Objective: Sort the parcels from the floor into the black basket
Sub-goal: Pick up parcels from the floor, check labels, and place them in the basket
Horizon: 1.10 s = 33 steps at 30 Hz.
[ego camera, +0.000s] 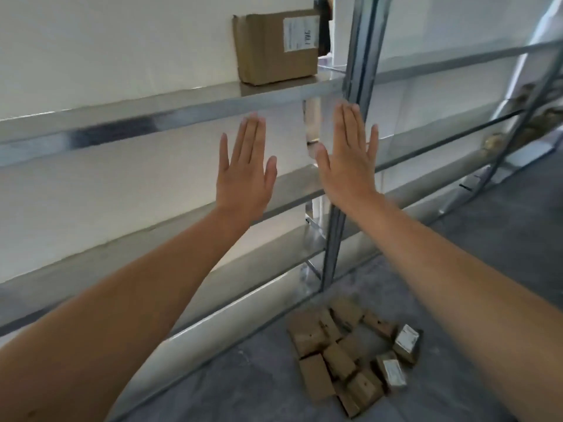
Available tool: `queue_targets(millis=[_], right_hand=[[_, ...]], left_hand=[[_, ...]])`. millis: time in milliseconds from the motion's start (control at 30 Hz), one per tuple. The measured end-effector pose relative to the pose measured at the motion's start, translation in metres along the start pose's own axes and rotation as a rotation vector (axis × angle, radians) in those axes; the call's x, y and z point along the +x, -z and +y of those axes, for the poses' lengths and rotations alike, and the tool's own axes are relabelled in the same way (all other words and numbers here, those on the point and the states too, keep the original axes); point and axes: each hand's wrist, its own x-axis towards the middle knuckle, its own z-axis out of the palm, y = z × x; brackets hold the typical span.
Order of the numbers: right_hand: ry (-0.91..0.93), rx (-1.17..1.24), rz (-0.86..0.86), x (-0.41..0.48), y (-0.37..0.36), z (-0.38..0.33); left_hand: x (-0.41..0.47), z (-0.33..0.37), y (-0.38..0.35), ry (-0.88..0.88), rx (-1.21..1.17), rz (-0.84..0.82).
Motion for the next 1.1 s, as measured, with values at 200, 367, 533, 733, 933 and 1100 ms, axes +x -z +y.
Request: queue_targets(millis=[200,367,533,733,933,1100], right_hand=[[-0.238,-0.107,-0.066,-0.044,0.002,0.113],[-0.364,-0.182,-0.154,-0.077,-0.015,0.169],[-0.425,-0.224,-0.232,-0.089,-0.063,0.201],[-0.435,-0.183,-0.45,-0.081,-0.154,0.217],[-0.439,-0.073,-0.588,-0.087,-0.248,0.218],[-0.442,0.006,-0.758,-0.148,-0.327,0.223]], left_hand=[[0.023,0.087,-0.064,-0.105,-0.173,-0.101],[0.025,0.126,-0.128,-0.182,-0.265,-0.199],[0.027,0.14,-0.199,-0.216,-0.327,-0.292],[0.023,0.109,-0.285,-0.137,-0.334,-0.457],[-0.005,0.052,-0.366,-0.006,-0.277,-0.636],[-0.058,0.035,-0.432,-0.028,-0.271,-0.74]])
